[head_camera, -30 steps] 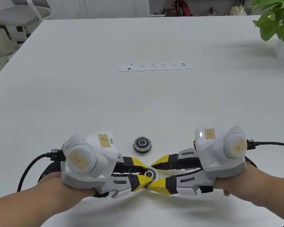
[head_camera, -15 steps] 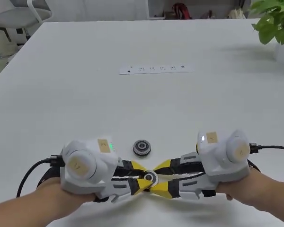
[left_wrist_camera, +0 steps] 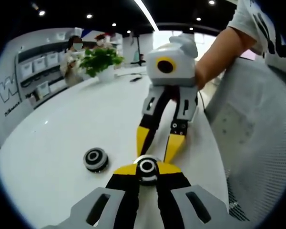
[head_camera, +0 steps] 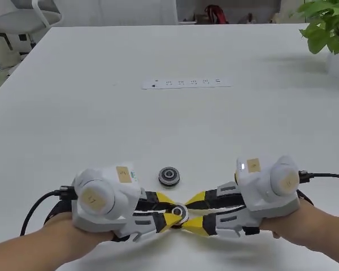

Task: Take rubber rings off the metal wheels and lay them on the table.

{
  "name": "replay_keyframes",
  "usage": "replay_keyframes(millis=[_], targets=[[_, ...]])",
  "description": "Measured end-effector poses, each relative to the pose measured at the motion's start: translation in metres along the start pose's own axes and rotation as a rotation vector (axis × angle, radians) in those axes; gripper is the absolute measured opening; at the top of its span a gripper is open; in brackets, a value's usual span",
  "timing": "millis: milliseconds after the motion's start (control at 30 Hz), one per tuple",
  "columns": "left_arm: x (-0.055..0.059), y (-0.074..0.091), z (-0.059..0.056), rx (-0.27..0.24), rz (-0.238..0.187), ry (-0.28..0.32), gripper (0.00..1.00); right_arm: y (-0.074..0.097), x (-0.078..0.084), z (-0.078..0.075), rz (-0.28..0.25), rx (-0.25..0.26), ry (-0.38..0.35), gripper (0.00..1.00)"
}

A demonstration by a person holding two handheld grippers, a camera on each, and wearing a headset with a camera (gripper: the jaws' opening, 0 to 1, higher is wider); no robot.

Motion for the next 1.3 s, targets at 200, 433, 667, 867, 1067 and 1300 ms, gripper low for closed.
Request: replay_keyframes(millis=[200, 433, 667, 867, 1067, 1300], targets=[[0.0001, 0.0002, -0.0003, -0.001, 0.001, -0.003, 0.13, 0.0013, 0.0004, 0.0003, 0.007, 0.003, 0.001, 0.18], [0.0, 0.0002, -0.0006, -0.002, -0.001, -0.002, 0.13, 0.0022, 0.0012, -0.0002, 0.012, 0.007, -0.005, 0.17], [0.0005, 0.0002, -0.0005, -0.004, -0.004, 0.0, 0.13, 0.0036, 0.0026, -0.0016, 0.021, 0.011, -0.016, 0.14], [0.0006, 0.0002, -0.0005, -0.004, -0.002, -0.005, 0.13, 0.0042, 0.0037, -0.0022, 0.024, 0.012, -0.042, 0.13], [0.0006, 0.0003, -0.0006, -0.006, 0.0, -0.007, 0.13, 0.0055, 0.0042, -0.003, 0.029, 0.016, -0.062, 0.08], [0.0003, 0.0002, -0.0008, -0.008, 0.004, -0.012, 0.13, 0.0059, 0.0052, -0.0057, 0.038, 0.031, -0.105, 0.01]])
Point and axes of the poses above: the centre of the closed fingertips' face, and the gripper's own axes: y roughly backward along the fingers, z roughly to its left, x roughly out of its underside, the point moved 4 cm from there along y, roughly backward along the fingers, and after that the axes turned 9 degrees about -y, right-handed, at the moved point
